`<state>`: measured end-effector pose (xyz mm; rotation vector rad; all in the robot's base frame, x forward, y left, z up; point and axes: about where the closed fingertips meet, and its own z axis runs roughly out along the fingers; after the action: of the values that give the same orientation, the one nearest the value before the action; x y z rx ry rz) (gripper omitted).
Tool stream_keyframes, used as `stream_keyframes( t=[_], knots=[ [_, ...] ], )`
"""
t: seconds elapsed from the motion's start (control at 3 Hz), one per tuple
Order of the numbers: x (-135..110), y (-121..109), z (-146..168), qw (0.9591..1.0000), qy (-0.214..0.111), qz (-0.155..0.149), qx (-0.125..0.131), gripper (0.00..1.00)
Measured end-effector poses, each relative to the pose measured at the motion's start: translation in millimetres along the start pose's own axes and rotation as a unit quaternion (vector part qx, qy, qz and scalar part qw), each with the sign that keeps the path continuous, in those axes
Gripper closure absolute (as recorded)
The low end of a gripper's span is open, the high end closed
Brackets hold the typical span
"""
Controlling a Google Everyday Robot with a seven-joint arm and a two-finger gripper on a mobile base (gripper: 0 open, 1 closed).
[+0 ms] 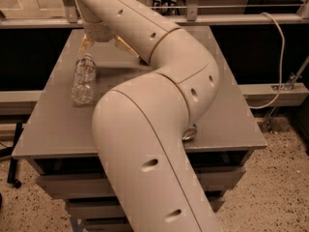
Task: Place water bottle upright
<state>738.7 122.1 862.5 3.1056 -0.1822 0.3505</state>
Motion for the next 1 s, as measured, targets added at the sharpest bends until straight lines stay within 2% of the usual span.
stream_keyframes(
  t=[1.0],
  knots=[
    [-79.9, -2.2, 22.4, 0.9973, -0.071, -0.004, -0.020, 0.00]
  ],
)
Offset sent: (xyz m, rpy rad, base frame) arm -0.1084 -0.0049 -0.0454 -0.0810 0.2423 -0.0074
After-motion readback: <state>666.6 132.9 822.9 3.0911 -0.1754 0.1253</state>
